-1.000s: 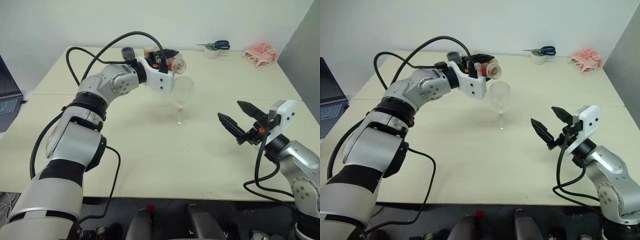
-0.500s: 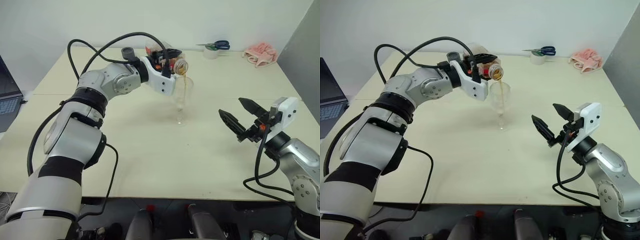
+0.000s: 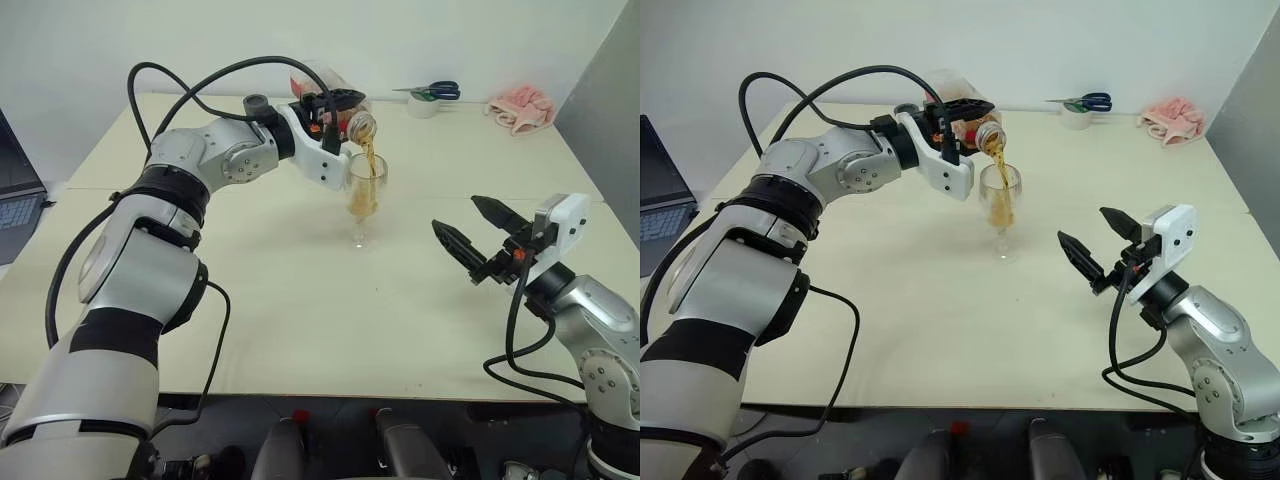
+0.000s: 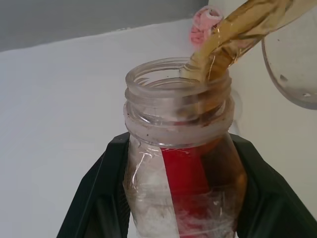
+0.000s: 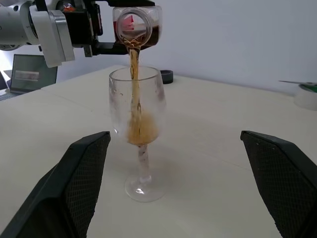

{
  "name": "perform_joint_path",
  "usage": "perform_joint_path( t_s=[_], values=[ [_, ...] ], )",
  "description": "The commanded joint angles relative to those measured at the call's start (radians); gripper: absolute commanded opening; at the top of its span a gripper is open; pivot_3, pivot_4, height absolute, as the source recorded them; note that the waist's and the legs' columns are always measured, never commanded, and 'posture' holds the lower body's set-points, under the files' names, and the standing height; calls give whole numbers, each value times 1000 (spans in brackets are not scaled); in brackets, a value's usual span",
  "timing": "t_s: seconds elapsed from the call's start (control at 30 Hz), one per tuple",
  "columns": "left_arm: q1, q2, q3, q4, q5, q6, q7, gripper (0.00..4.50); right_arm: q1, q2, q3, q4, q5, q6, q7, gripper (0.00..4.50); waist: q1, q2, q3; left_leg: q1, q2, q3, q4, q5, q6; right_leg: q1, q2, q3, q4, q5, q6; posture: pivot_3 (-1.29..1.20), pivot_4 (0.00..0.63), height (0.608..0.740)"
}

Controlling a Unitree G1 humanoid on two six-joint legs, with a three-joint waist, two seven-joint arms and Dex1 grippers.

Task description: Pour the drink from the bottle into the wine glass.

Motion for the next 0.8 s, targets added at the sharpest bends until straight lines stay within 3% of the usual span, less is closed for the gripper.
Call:
perform_joint_path(
  t_s=[0.03,0.8],
  values=[
    [-43,24,-5,-5,4,-3,28,2132,-19,-9,-3,-8,-8,-27,2,4500,0,0,0,0,0,0,0,0,0,0,0,0,0,0,0,0,150,740],
    [-69,30,-21,28,27,26,50,2132,-38,-7,8,13,-27,-34,7,4500,-1,0,0,4,-1,2,1,1,-1,0,0,3,9,0,0,0,150,740]
  ],
)
